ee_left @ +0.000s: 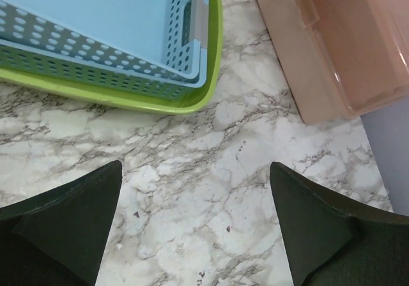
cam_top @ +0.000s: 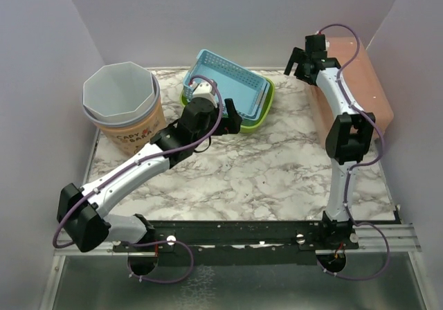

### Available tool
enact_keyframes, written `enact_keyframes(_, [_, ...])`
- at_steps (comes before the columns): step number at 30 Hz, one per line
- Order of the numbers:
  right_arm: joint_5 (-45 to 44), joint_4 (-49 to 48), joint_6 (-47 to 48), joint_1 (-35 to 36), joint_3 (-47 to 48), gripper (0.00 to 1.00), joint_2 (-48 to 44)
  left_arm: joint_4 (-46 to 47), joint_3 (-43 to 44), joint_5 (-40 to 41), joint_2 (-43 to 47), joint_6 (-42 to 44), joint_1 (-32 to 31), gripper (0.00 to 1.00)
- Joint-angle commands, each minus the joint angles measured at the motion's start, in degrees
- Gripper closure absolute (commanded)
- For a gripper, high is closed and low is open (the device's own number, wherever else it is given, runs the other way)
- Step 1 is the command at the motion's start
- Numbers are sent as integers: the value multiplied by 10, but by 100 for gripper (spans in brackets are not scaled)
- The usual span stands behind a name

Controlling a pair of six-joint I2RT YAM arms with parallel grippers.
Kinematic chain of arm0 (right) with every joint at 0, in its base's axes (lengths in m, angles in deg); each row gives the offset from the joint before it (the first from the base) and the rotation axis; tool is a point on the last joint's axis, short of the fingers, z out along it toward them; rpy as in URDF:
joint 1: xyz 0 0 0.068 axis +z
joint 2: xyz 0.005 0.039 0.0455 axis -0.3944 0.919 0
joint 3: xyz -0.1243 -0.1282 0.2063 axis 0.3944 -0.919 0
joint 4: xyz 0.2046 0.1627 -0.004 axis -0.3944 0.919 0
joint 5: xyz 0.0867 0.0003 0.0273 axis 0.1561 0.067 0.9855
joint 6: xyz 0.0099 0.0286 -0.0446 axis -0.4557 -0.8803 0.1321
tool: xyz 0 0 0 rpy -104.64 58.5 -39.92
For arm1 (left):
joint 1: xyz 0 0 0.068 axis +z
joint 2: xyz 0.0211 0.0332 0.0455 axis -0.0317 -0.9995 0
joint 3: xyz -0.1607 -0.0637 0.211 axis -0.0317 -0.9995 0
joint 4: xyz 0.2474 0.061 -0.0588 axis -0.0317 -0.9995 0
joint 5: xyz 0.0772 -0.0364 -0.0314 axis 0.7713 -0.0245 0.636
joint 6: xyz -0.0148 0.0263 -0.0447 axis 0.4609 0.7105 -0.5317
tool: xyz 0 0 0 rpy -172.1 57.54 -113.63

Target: Turn the large container upside down

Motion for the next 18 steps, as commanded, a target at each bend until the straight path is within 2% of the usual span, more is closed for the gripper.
enact_keyframes(1, [-64,42,21,6,121,0,75,-46,-18,28,48,-14,0,1])
enact_keyframes(4, [-110,40,26,6,144,0,105,-63,-9,27,51,-16,0,1])
enact_keyframes(11, [-154,-4,61,5,67,0,83,-77,-4,25,49,-13,0,1])
enact_keyframes(18, [-116,-4,51,-26,59,0,81,-78,-7,7,49,-17,0,1])
